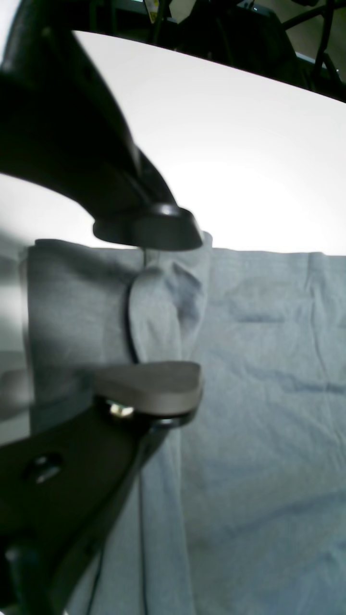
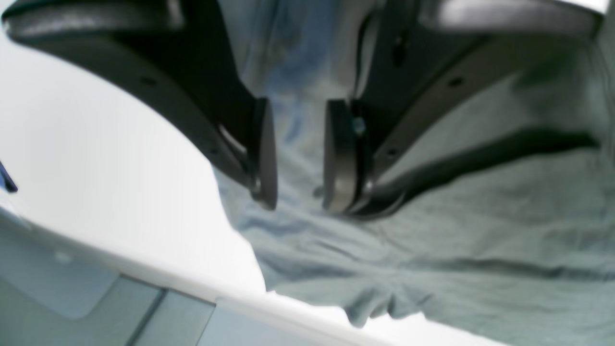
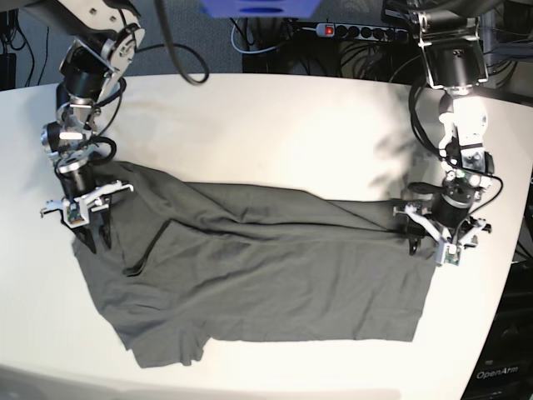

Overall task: Fold the T-shirt properly
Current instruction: 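Lower the held shirt edge onto the shirt body with both grippers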

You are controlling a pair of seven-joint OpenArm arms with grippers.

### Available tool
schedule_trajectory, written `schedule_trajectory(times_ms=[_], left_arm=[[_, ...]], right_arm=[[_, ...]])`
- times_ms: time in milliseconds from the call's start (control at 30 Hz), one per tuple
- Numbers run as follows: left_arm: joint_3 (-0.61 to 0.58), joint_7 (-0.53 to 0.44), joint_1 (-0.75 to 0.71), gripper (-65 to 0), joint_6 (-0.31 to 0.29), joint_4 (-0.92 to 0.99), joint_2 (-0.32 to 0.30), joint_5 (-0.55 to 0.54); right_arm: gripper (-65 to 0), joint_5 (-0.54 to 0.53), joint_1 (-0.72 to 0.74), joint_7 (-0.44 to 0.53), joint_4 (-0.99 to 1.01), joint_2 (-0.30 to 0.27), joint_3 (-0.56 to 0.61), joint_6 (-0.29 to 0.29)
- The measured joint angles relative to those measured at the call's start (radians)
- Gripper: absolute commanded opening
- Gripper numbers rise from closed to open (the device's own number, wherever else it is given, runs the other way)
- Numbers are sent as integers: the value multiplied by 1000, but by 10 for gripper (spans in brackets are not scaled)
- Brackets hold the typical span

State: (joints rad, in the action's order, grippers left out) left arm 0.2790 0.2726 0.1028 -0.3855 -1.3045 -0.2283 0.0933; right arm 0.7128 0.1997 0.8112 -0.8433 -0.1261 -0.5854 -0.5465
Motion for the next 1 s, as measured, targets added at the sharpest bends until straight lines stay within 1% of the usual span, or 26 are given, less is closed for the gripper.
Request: schedule_trajectory(times_ms=[133, 200, 267, 333, 400, 500, 600, 700, 767, 833, 900, 933, 1000], left_arm=[[0, 0, -11, -294, -1, -6, 1, 0], [0, 6, -15, -303, 0, -6, 1, 0], [0, 7, -17, -357, 1, -6, 1, 0], [0, 5, -17, -422, 1, -7, 2, 0], [0, 7, -17, -481, 5, -8, 2, 0], [0, 8, -17, -538, 8, -8, 1, 0], [0, 131, -14, -562, 3, -22, 2, -3], [0, 199, -14, -564, 3, -85, 2, -4], [1, 243, -2, -564, 1, -137, 2, -7], [1, 282, 11, -564, 0, -182, 2, -11], [2, 315, 17, -564, 0, -206, 2, -11], [2, 351, 23, -564, -3, -207, 3, -11], [2, 388, 37, -564, -3, -203, 3, -8]], right_arm=[[-486, -1, -9, 0, 0, 0, -1, 0], [-518, -1, -16, 2, -3, -1, 4, 0], [-566, 2, -30, -1, -27, 1, 4, -1], [-592, 2, -42, -4, -58, 0, 5, 0], [-595, 2, -45, -4, -83, 0, 5, 0], [-595, 2, -42, -4, -106, 0, 5, -3], [-596, 3, -62, -49, -151, 2, 16, -4], [-596, 3, -83, -106, -201, 2, 54, -8], [-596, 3, -92, -163, -253, 5, 76, -80], [-596, 3, -93, -244, -314, 31, 70, -145], [-596, 3, -93, -286, -367, 65, 68, -151], [-596, 8, -96, -310, -401, 79, 69, -162], [-596, 0, -98, -352, -455, 98, 76, -160]])
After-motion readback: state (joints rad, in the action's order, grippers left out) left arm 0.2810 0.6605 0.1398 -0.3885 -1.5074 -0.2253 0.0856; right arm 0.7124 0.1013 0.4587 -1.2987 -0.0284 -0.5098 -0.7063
